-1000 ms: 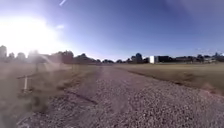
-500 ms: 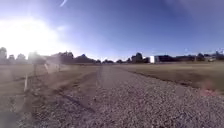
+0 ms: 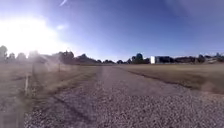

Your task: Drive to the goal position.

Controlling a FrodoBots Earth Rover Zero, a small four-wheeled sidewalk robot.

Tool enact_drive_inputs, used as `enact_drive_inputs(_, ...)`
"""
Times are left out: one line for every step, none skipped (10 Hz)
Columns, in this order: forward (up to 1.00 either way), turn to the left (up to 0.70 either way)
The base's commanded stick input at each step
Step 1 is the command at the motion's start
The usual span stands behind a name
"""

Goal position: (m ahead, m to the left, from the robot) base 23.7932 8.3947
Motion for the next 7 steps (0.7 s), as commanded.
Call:
enact_drive_inputs(0.5, 0.0)
enact_drive_inputs(0.5, 0.0)
enact_drive_inputs(0.5, 0.0)
enact_drive_inputs(0.5, 0.0)
enact_drive_inputs(0.5, 0.0)
enact_drive_inputs(0.5, 0.0)
enact_drive_inputs(0.5, 0.0)
